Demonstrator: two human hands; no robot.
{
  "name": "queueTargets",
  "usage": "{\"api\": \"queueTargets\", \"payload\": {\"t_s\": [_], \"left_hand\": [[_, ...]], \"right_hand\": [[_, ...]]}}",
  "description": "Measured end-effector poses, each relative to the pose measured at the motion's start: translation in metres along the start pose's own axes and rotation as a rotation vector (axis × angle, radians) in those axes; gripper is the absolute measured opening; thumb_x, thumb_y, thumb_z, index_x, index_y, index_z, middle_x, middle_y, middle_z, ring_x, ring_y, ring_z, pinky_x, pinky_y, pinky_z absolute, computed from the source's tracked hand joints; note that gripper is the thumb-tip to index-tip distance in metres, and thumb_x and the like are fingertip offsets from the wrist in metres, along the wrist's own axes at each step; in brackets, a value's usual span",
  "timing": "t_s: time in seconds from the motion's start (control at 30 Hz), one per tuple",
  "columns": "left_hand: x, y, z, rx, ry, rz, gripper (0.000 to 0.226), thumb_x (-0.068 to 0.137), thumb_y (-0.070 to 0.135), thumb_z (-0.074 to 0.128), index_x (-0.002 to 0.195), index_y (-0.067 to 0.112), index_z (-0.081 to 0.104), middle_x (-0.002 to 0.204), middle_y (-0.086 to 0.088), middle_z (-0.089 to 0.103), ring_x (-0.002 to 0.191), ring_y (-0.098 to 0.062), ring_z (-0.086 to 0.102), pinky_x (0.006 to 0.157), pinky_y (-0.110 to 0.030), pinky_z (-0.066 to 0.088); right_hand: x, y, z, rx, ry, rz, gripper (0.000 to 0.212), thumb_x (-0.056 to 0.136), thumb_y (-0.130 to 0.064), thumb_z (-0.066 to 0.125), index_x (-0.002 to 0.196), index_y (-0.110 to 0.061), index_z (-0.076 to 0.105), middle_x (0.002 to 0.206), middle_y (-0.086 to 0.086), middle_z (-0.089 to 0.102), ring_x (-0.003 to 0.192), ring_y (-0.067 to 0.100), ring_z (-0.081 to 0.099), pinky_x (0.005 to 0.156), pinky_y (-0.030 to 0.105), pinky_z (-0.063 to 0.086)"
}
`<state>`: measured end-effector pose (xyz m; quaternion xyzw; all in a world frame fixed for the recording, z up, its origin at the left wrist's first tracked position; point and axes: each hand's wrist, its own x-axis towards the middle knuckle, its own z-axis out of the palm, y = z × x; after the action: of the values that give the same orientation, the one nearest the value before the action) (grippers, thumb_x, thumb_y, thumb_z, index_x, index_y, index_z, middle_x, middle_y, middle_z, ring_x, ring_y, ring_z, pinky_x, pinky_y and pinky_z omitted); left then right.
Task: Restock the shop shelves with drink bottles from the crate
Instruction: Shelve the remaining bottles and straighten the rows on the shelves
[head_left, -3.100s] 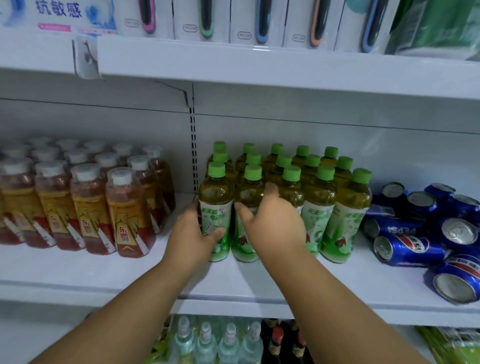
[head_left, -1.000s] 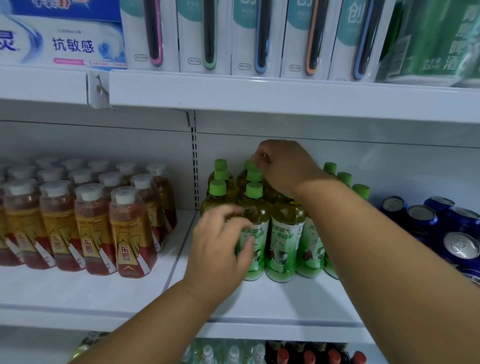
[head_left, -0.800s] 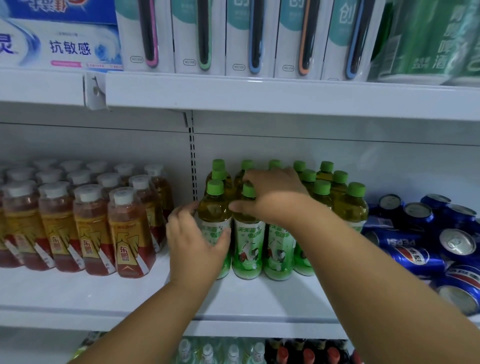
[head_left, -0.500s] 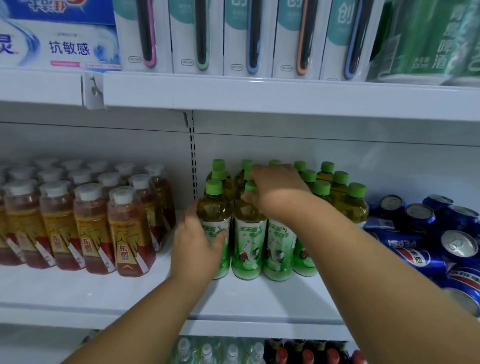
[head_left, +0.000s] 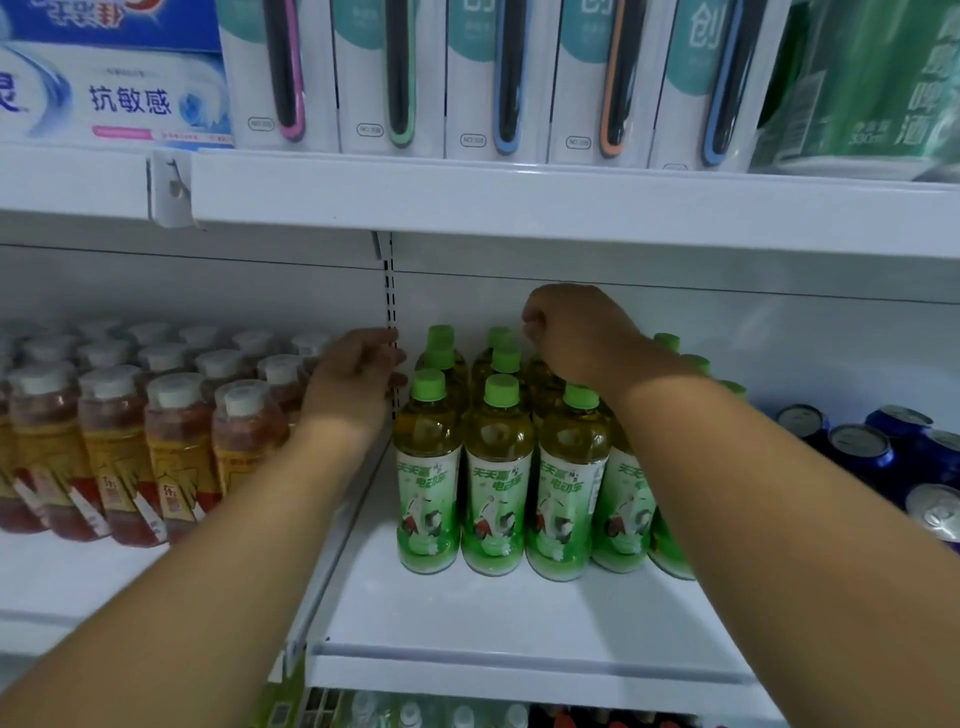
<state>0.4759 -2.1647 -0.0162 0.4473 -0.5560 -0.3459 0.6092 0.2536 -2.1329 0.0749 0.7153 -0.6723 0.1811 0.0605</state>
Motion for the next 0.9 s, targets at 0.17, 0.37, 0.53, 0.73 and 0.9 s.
{"api": "queueTargets", "payload": {"t_s": [0.17, 0.37, 0.53, 0.73, 0.9], "left_hand": [[0.045, 0.011, 0.007, 0.178, -0.399, 0.009, 0.021, 0.092, 0.018, 0.075, 0.097, 0.038, 0.073, 0.104, 0.007, 0.076, 0.099, -0.014, 0.072, 0.085, -0.027, 0.056], [0.056, 0.006, 0.013, 0.416, -0.474, 0.036, 0.027, 0.086, 0.028, 0.08, 0.071, 0.05, 0.076, 0.087, 0.014, 0.076, 0.087, -0.011, 0.07, 0.082, -0.03, 0.054], [0.058, -0.003, 0.012, 0.479, -0.437, 0.118, 0.017, 0.088, 0.038, 0.076, 0.072, 0.04, 0.074, 0.076, 0.018, 0.073, 0.073, 0.004, 0.066, 0.067, -0.019, 0.051], [0.059, -0.008, 0.009, 0.469, -0.429, 0.162, 0.014, 0.091, 0.036, 0.074, 0.087, 0.023, 0.078, 0.076, 0.015, 0.072, 0.061, 0.016, 0.06, 0.053, -0.003, 0.044], [0.057, -0.004, 0.008, 0.51, -0.447, 0.16, 0.012, 0.092, 0.037, 0.073, 0.089, 0.025, 0.077, 0.083, 0.012, 0.072, 0.071, 0.008, 0.063, 0.065, -0.013, 0.049]], "right_hand": [[0.026, 0.001, 0.004, -0.019, -0.189, -0.048, 0.028, 0.09, -0.04, 0.071, 0.105, -0.016, 0.073, 0.109, 0.006, 0.068, 0.1, 0.026, 0.063, 0.09, 0.042, 0.055], [0.033, 0.0, 0.016, 0.017, -0.246, -0.114, 0.033, 0.088, -0.04, 0.074, 0.1, -0.009, 0.072, 0.1, 0.012, 0.068, 0.086, 0.024, 0.063, 0.069, 0.033, 0.049], [0.036, -0.001, 0.017, 0.008, -0.236, -0.141, 0.031, 0.089, -0.037, 0.073, 0.091, -0.006, 0.072, 0.094, 0.017, 0.069, 0.084, 0.029, 0.064, 0.066, 0.033, 0.047], [0.04, 0.0, 0.021, 0.009, -0.201, -0.162, 0.035, 0.09, -0.037, 0.072, 0.093, -0.002, 0.073, 0.098, 0.02, 0.069, 0.088, 0.031, 0.064, 0.07, 0.035, 0.048], [0.042, 0.001, 0.025, -0.001, -0.18, -0.173, 0.035, 0.09, -0.04, 0.071, 0.092, -0.005, 0.073, 0.094, 0.017, 0.069, 0.085, 0.03, 0.064, 0.072, 0.036, 0.05]]}}
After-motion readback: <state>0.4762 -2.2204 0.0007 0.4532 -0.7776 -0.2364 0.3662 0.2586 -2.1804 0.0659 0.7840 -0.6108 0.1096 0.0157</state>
